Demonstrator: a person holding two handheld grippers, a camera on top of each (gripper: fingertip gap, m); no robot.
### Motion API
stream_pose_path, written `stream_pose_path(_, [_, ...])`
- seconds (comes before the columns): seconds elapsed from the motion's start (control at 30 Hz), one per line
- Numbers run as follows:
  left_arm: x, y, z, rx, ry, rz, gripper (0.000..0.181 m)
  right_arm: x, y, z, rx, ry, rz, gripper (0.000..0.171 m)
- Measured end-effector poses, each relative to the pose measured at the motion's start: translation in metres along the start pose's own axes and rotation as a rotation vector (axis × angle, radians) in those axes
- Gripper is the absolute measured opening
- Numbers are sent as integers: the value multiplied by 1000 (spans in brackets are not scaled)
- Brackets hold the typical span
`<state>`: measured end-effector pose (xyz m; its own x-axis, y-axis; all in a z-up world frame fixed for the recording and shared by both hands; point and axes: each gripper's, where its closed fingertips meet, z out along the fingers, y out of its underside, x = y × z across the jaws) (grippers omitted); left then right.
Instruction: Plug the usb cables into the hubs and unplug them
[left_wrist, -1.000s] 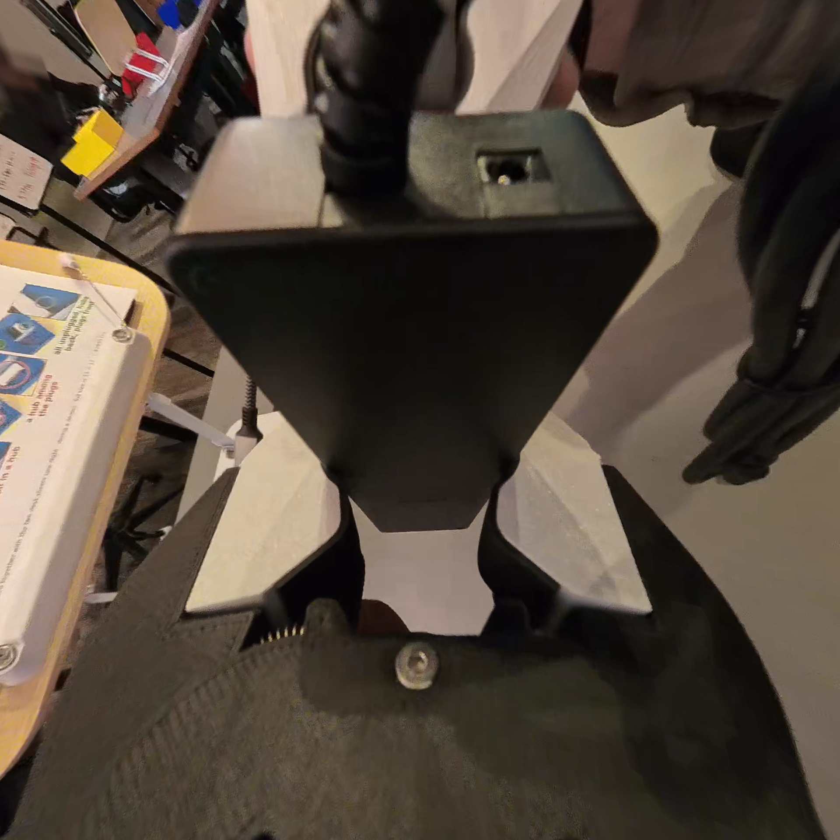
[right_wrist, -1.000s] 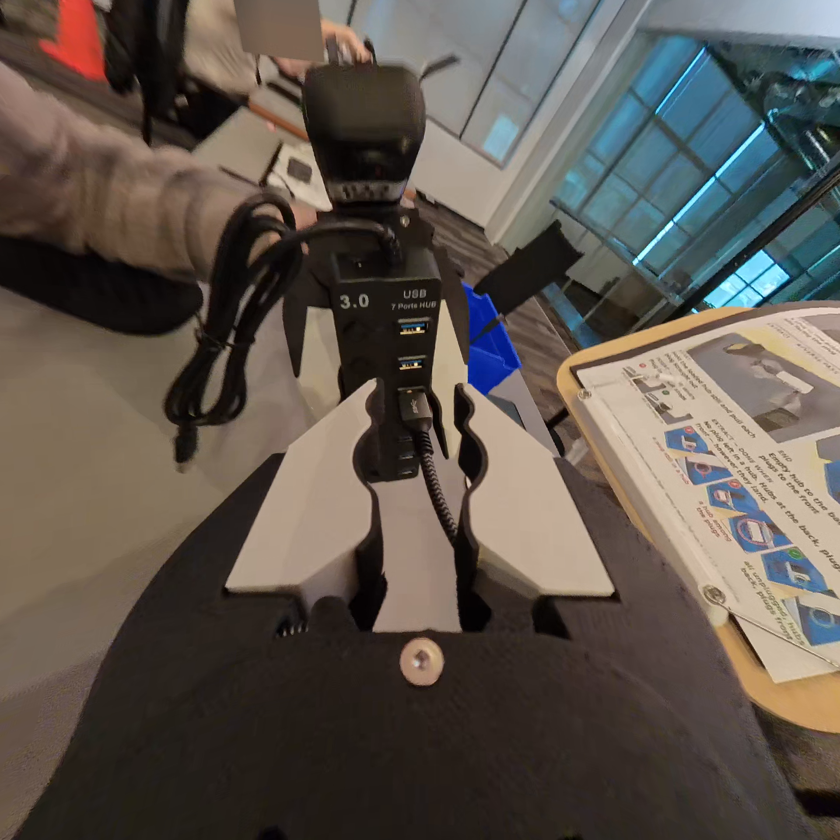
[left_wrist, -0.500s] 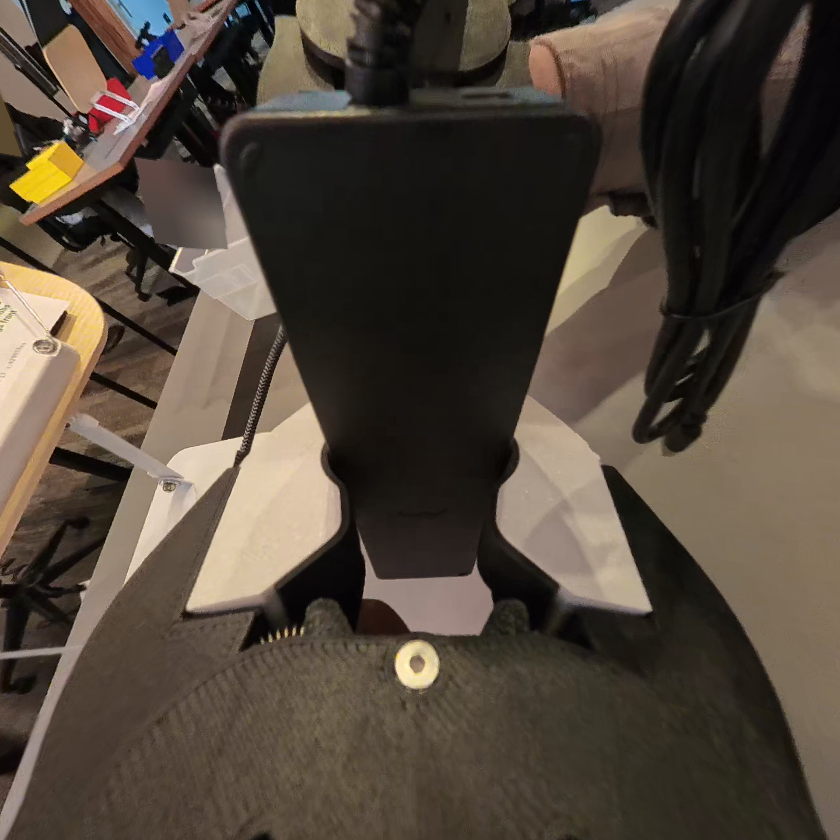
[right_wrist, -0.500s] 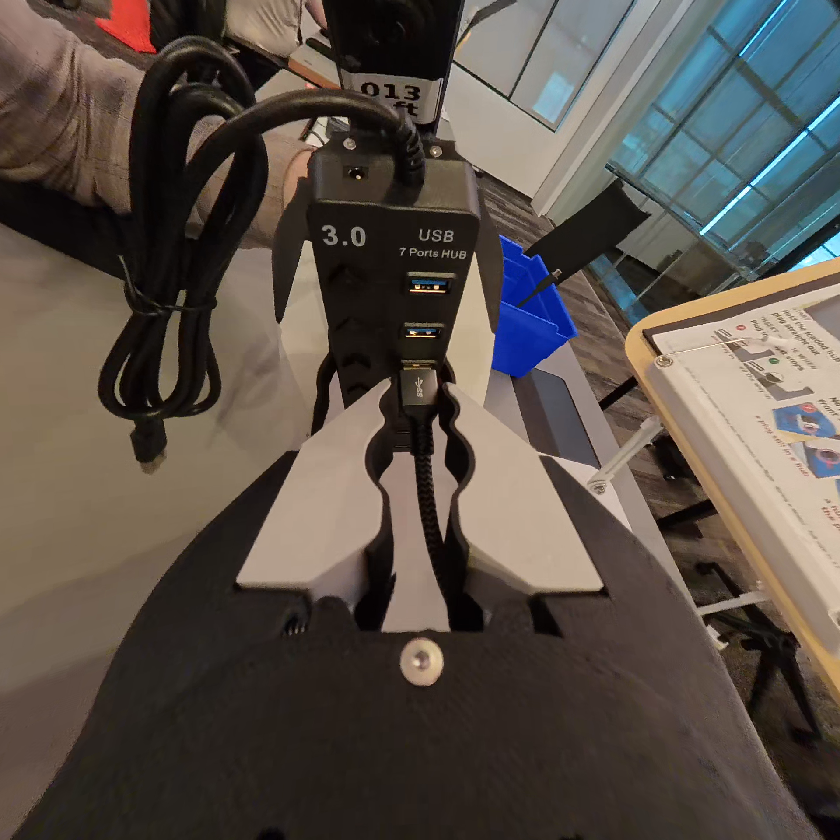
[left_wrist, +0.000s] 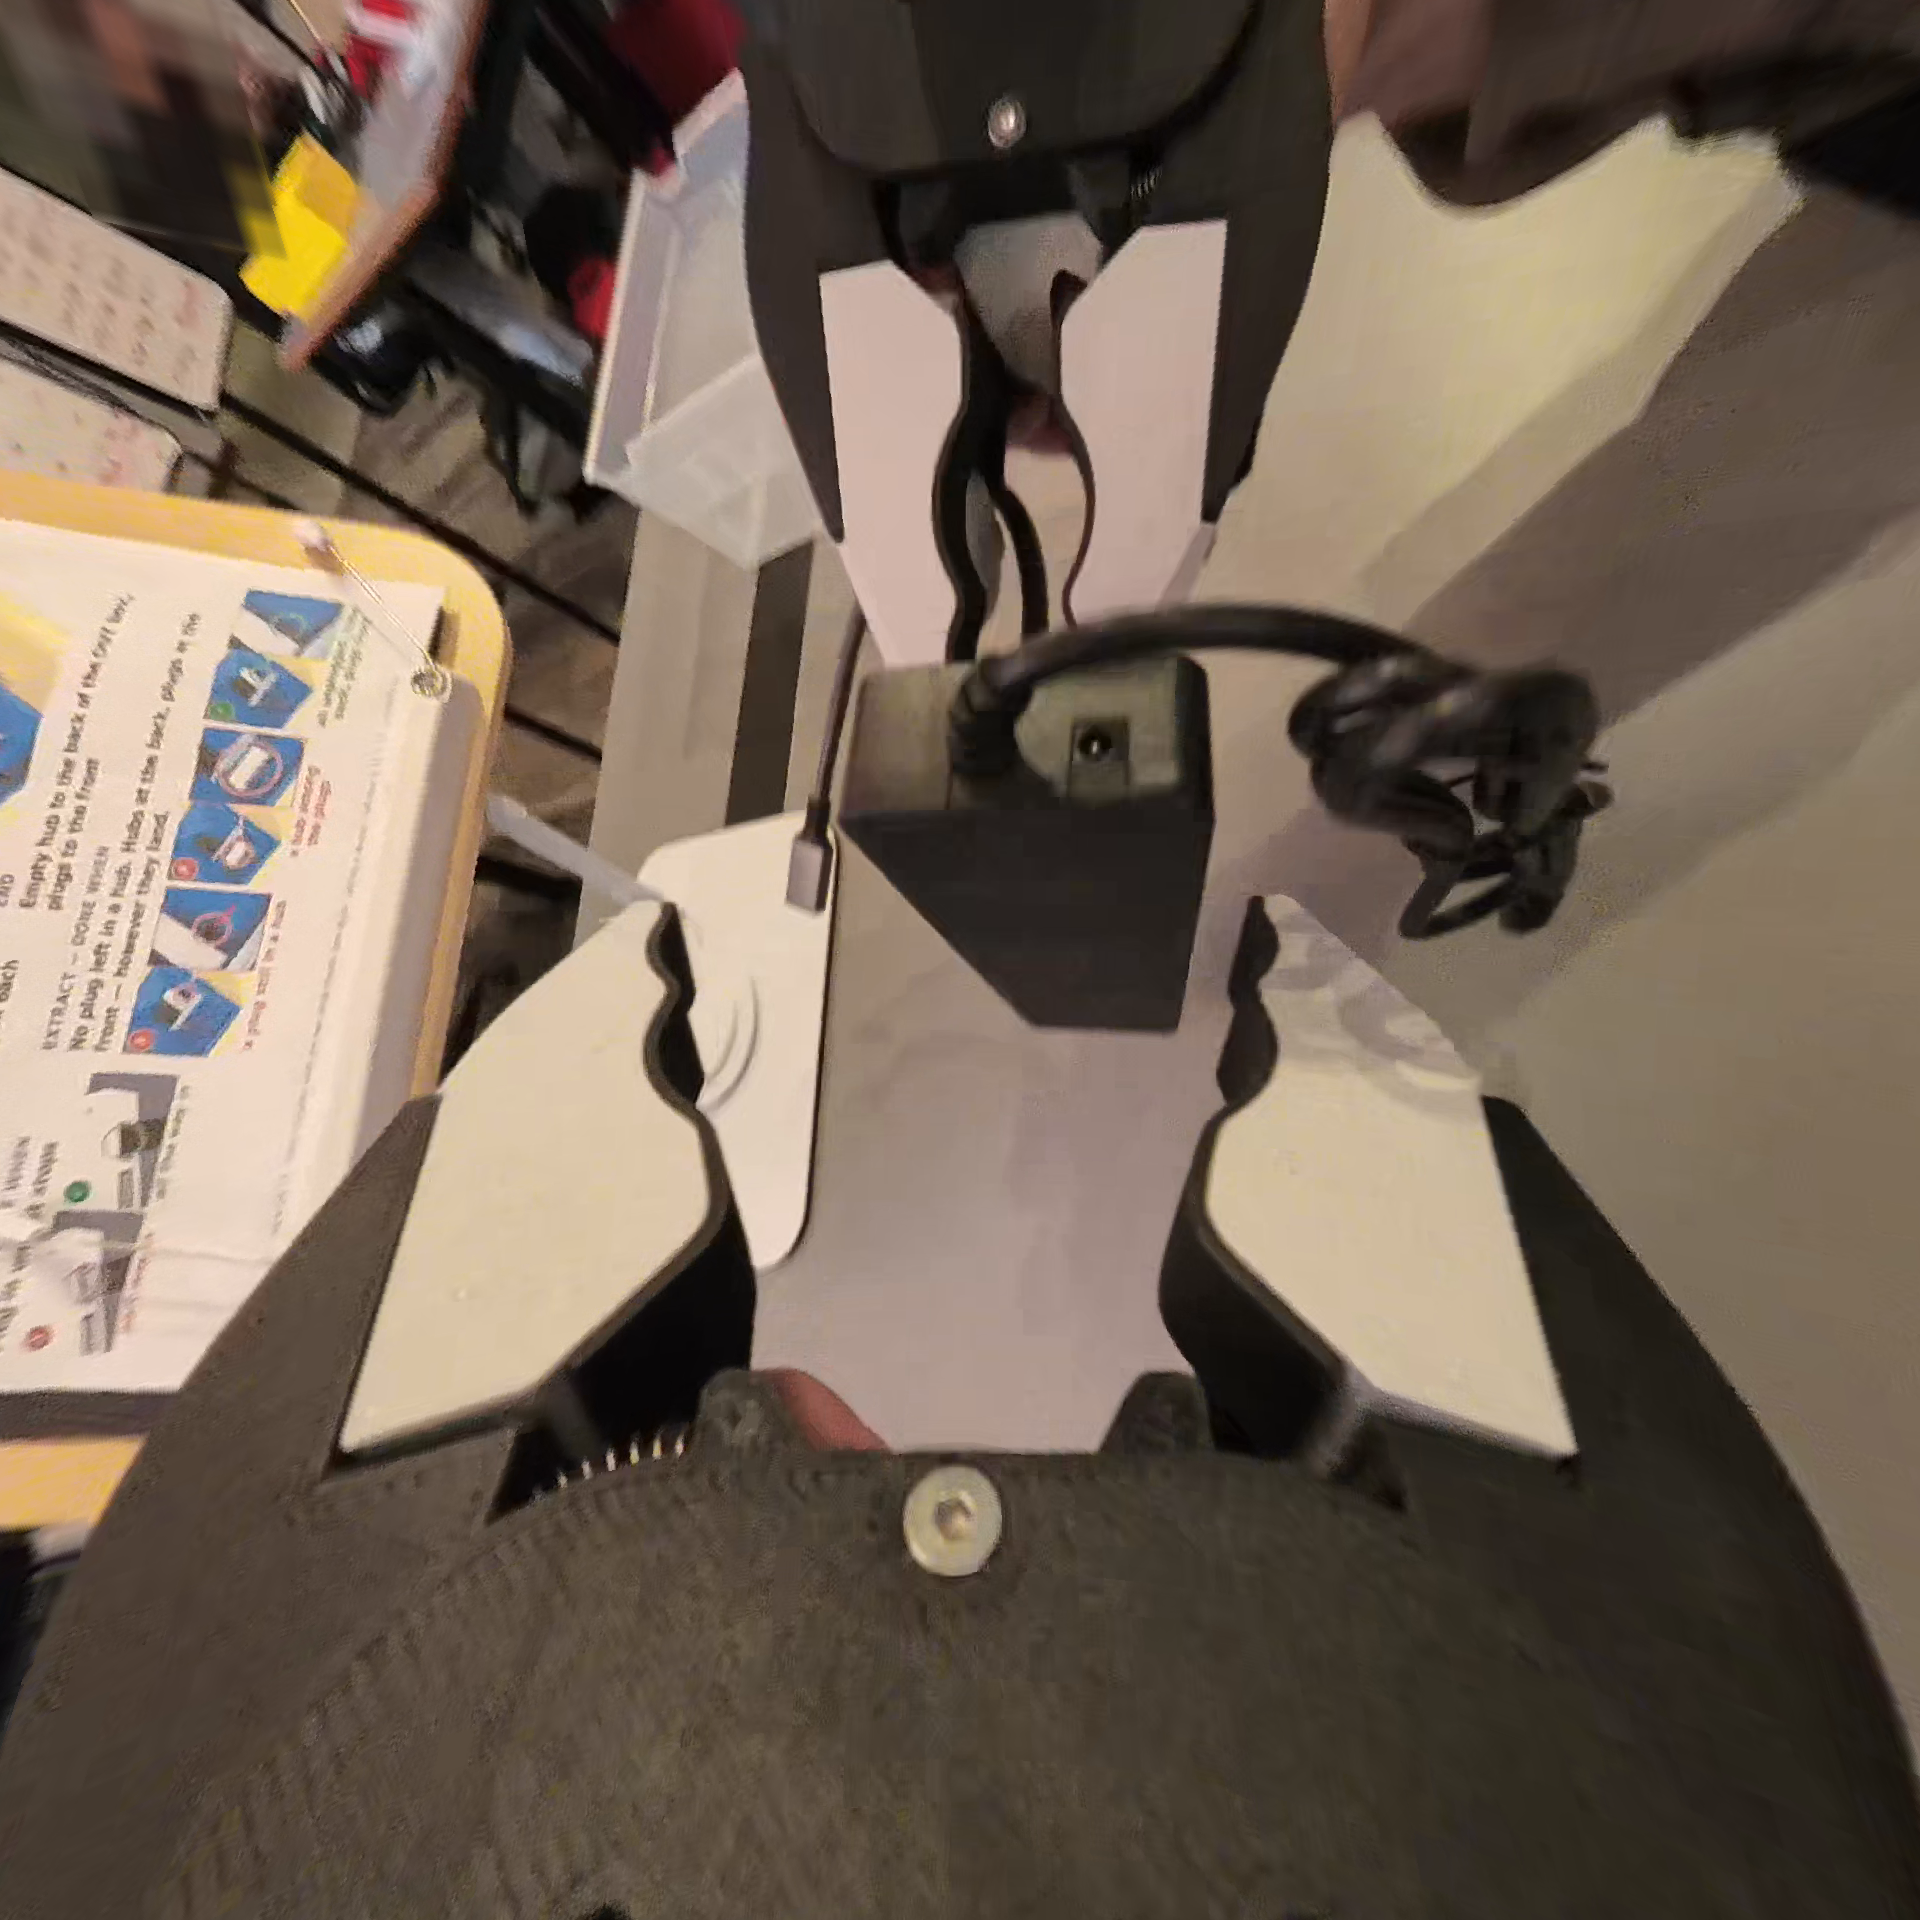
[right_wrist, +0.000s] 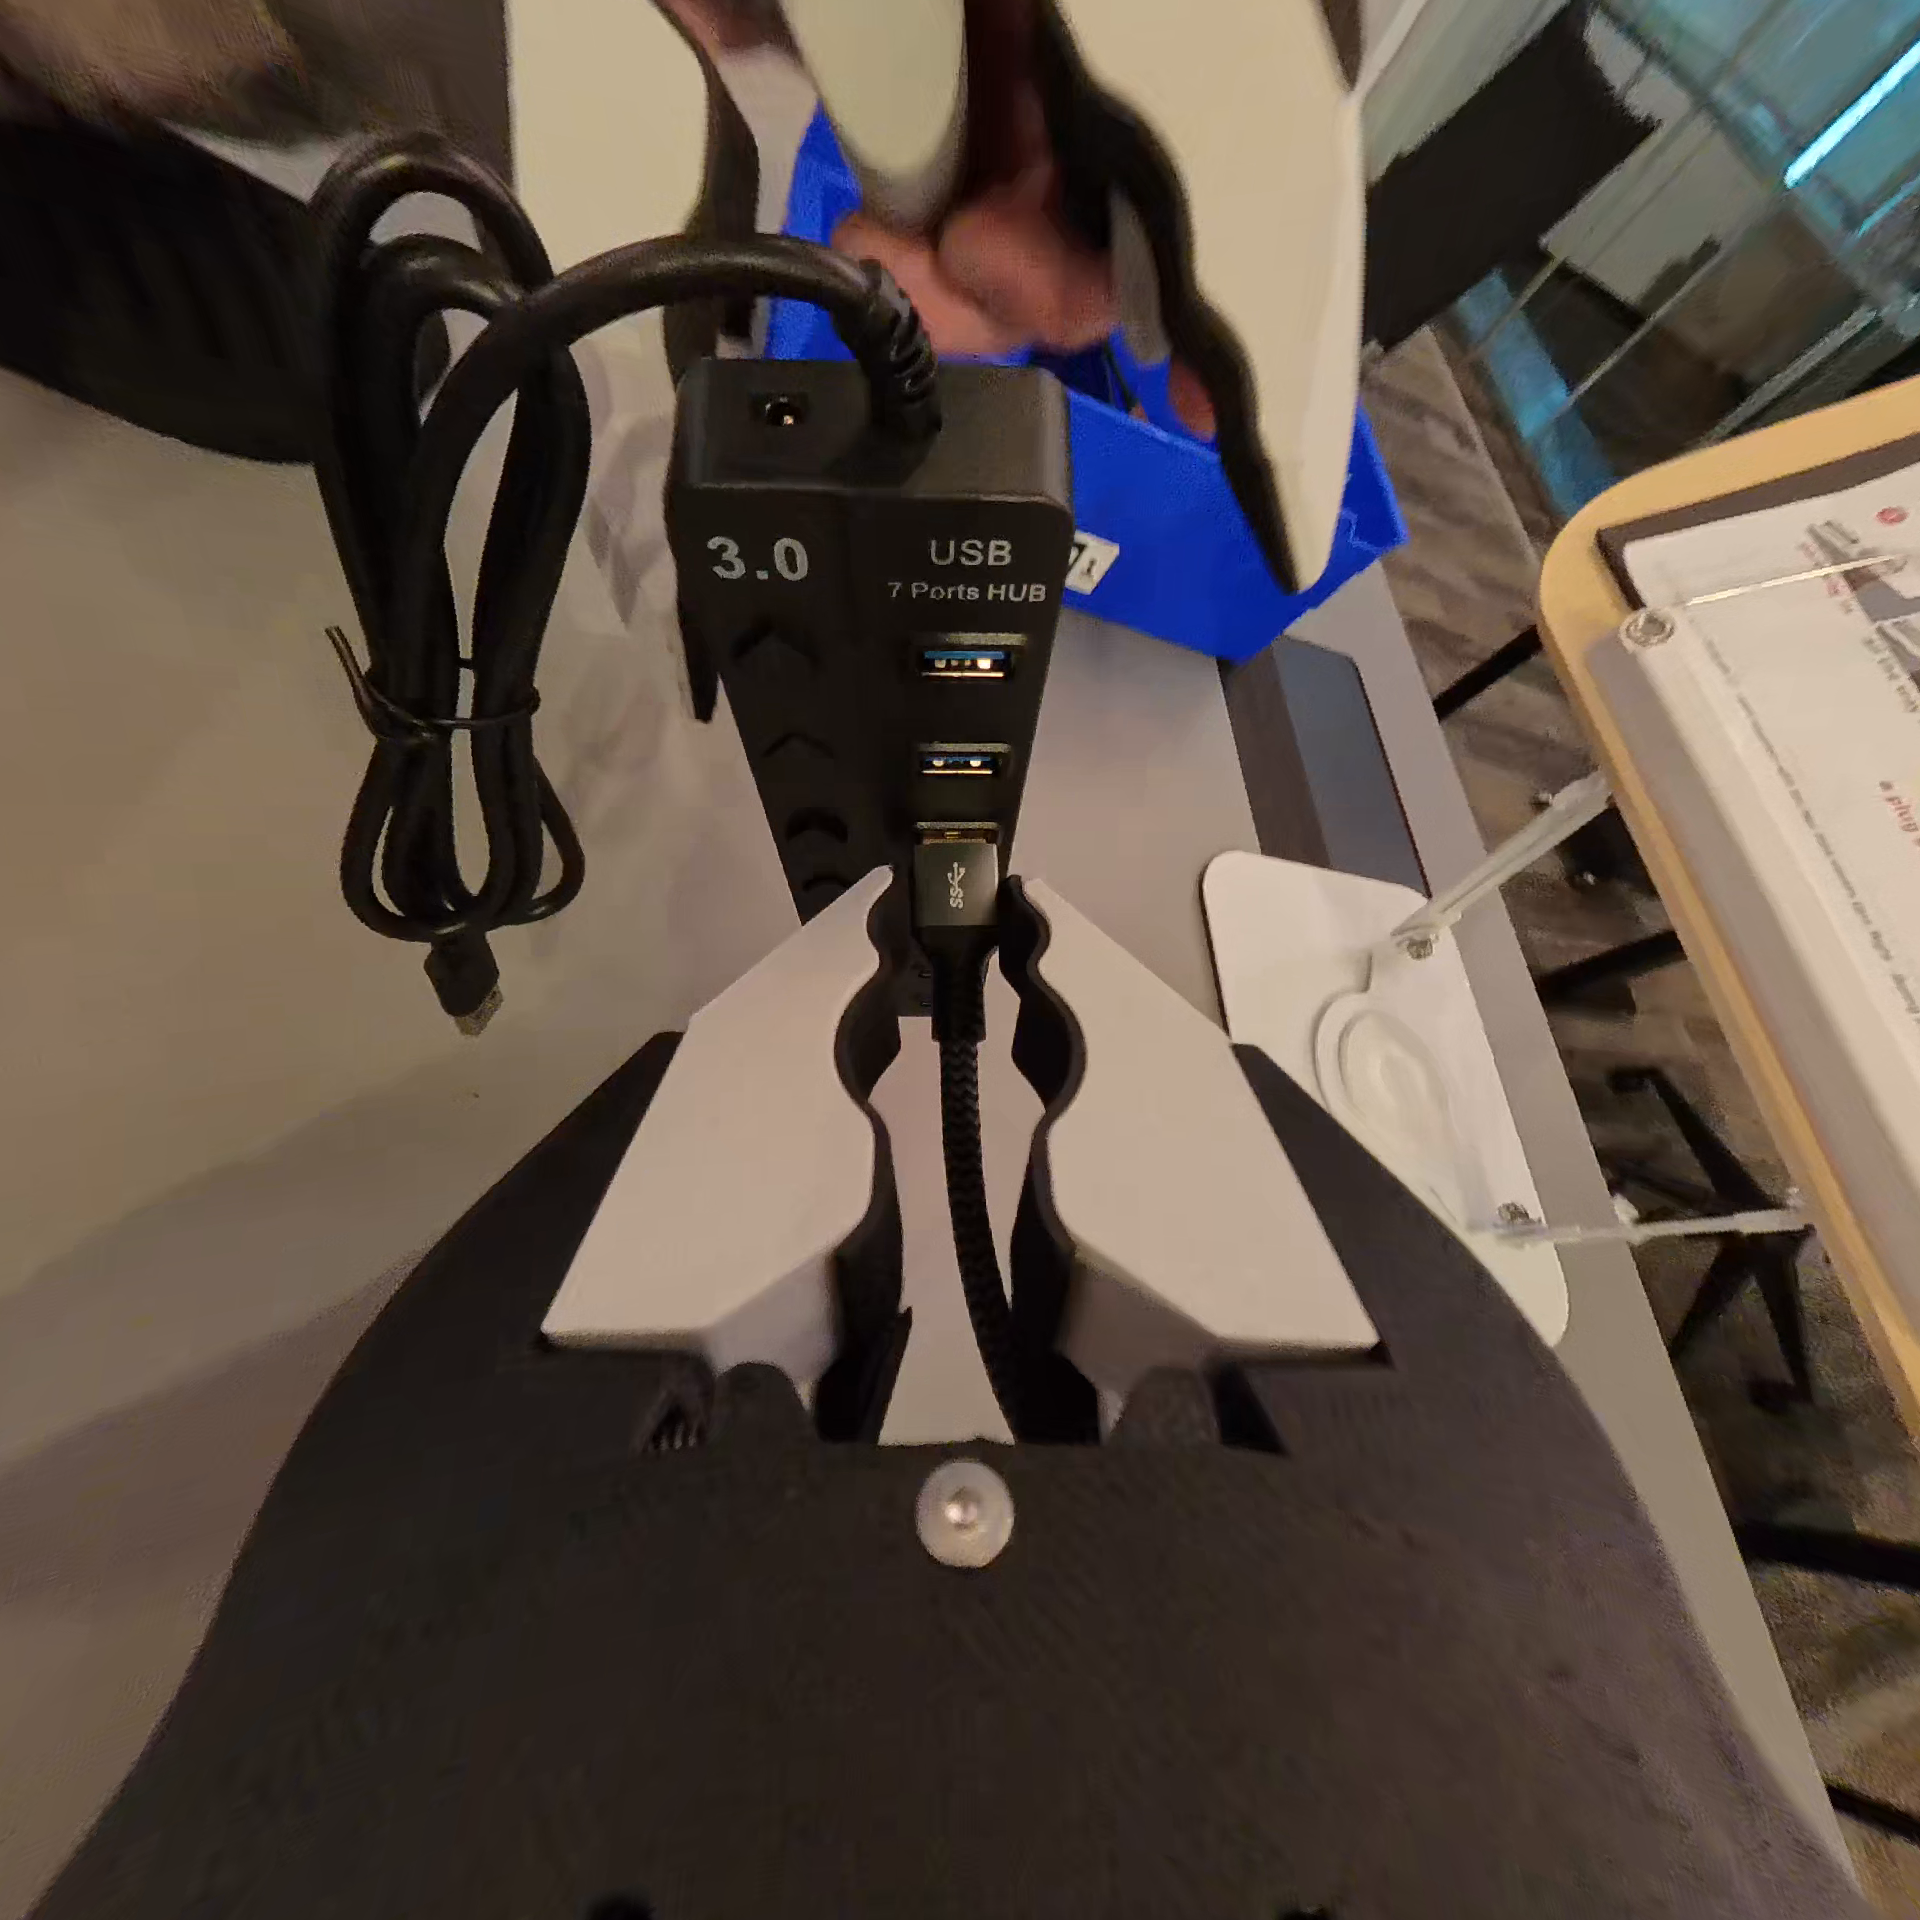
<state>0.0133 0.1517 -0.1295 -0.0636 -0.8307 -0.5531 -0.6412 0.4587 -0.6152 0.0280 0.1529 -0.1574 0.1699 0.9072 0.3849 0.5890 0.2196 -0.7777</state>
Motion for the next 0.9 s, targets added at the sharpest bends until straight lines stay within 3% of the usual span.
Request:
stream_pose_path(0.17, [10, 5, -7, -201, 42, 110, 112, -3, 9, 9, -104, 7, 10, 14])
stream_pose_path(0.4, [19, 12, 12, -309, 117, 117, 108, -4, 8, 11, -155, 28, 13, 14])
stream_pose_path(0.53, [11, 13, 19, -348, 119, 87, 80, 0, 8, 11, -180, 56, 34, 14])
stream_pose_path(0.63, [10, 16, 23, -368, 134, 79, 68, 3, 14, 12, -227, 84, 39, 14])
stream_pose_path(0.77, [9, 12, 27, -351, 110, 85, 68, 5, 16, 11, -246, 93, 65, 14])
stream_pose_path(0.9, [0, 9, 27, -335, 48, 130, 84, 5, 15, 11, -245, 94, 67, 14])
